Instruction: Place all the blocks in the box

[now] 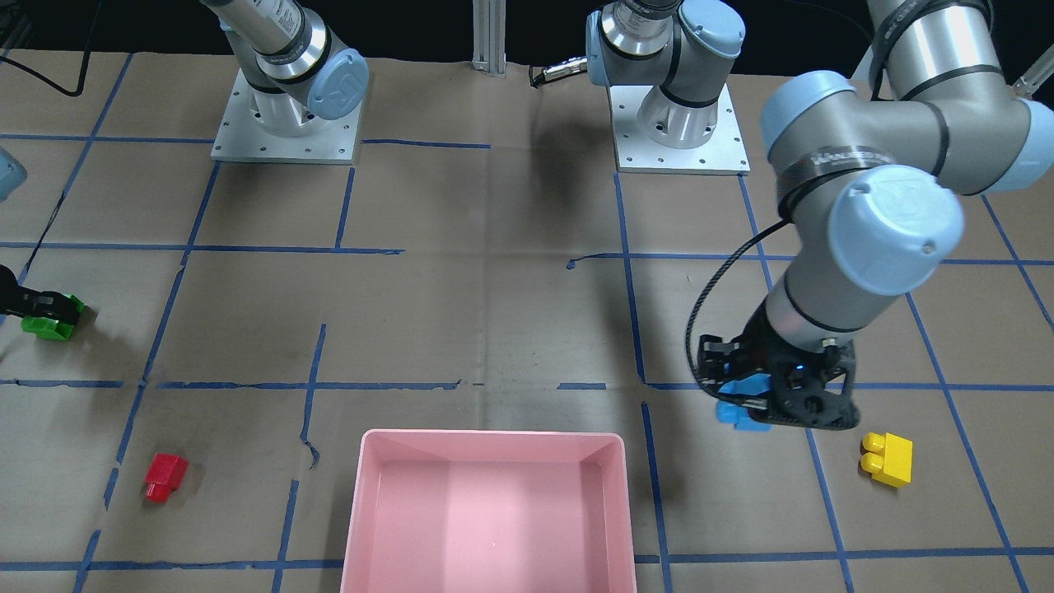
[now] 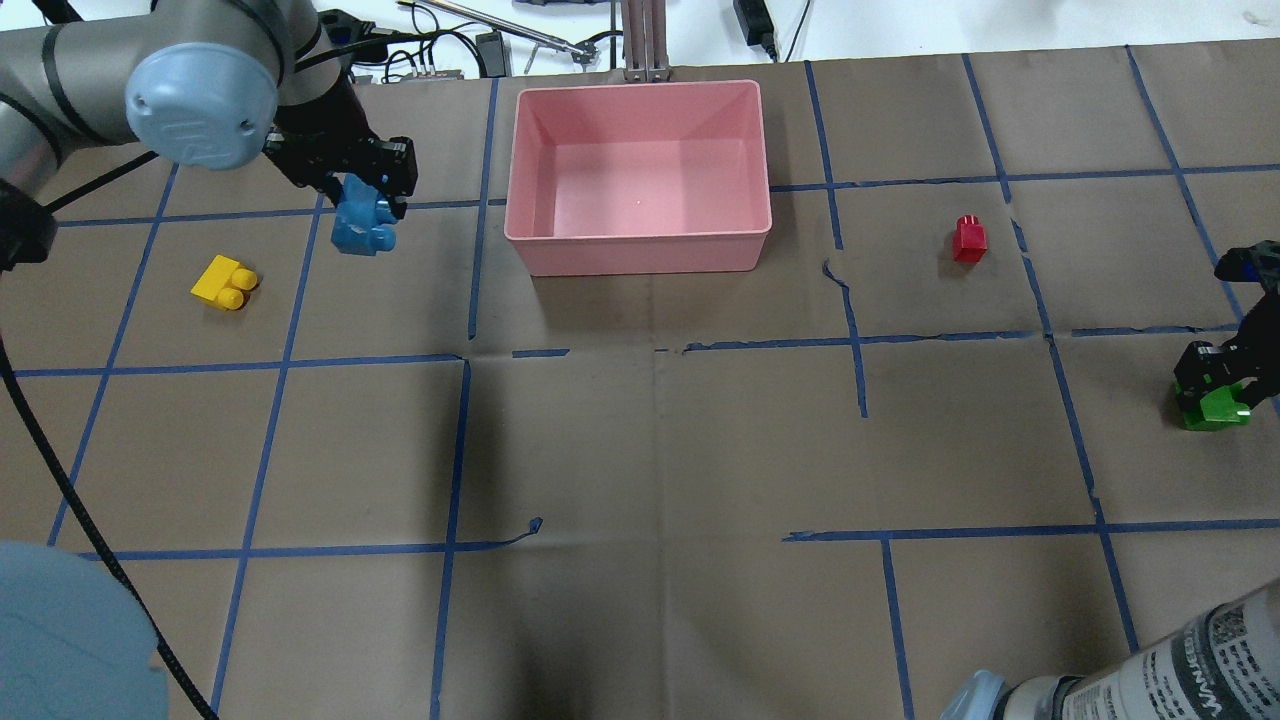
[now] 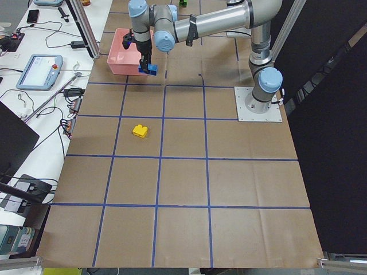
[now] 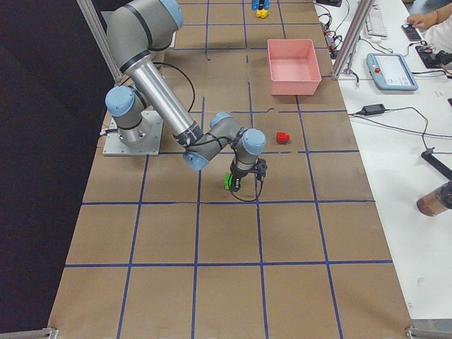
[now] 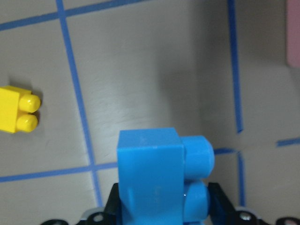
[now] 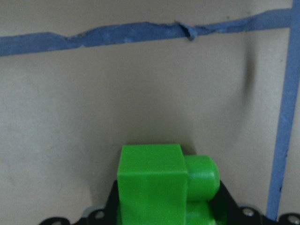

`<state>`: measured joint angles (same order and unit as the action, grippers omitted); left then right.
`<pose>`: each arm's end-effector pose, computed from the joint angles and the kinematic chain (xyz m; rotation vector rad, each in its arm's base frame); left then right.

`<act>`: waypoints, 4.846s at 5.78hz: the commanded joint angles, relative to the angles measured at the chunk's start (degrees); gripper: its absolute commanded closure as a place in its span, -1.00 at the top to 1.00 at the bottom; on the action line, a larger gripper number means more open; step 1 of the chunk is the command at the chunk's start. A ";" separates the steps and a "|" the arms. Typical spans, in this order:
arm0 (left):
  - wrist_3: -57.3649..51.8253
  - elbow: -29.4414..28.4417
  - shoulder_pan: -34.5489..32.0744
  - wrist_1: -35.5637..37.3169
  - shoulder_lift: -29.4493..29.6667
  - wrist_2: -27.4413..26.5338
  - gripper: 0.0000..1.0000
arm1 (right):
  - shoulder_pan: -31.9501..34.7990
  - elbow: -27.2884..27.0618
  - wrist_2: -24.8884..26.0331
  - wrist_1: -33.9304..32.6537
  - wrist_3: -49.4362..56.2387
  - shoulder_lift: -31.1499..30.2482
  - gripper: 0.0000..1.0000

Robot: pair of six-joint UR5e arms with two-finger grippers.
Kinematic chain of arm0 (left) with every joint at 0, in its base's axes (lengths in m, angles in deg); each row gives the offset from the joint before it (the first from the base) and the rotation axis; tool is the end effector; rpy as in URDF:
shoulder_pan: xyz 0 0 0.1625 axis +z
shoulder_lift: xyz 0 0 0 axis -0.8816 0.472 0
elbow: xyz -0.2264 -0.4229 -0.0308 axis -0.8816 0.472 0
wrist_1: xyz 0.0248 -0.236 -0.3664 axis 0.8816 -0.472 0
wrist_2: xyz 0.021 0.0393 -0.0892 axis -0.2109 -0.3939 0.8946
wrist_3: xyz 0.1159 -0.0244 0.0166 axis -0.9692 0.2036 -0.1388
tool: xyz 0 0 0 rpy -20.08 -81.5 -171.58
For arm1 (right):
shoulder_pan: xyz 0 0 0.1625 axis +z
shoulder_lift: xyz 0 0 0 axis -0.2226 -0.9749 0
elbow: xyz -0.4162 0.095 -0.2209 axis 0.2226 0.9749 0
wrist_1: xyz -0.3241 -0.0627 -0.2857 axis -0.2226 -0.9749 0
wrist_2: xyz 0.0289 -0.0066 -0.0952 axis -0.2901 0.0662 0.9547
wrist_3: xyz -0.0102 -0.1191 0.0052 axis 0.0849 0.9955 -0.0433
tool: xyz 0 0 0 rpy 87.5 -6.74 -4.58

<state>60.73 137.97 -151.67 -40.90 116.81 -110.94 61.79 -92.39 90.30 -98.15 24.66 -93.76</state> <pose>-0.1252 -0.6958 0.3933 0.1786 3.0860 -0.0185 -0.2967 -0.5160 0.1939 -0.1465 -3.0875 -0.3101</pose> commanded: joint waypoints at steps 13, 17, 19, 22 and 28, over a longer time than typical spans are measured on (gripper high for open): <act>-38.99 4.88 20.02 5.64 3.31 -0.24 0.99 | 52.40 61.83 -11.11 33.76 -50.34 19.76 -0.32; -42.14 9.57 26.82 21.32 10.87 -2.44 0.99 | 52.76 61.34 -11.48 28.90 -50.08 27.90 0.98; -41.97 9.47 26.73 25.27 13.06 -2.35 0.99 | 52.85 61.33 -11.30 31.00 -50.17 25.37 0.99; -41.53 9.56 26.20 25.46 14.22 -2.18 -0.05 | 51.37 60.90 -8.51 43.28 -49.39 14.23 0.99; -22.96 4.49 9.11 9.85 3.59 -2.00 -1.00 | 26.86 56.70 -7.17 45.87 -19.61 10.85 0.97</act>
<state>31.84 144.71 -138.54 -27.38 121.69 -112.91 91.58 -34.00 83.36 -51.69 2.05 -82.96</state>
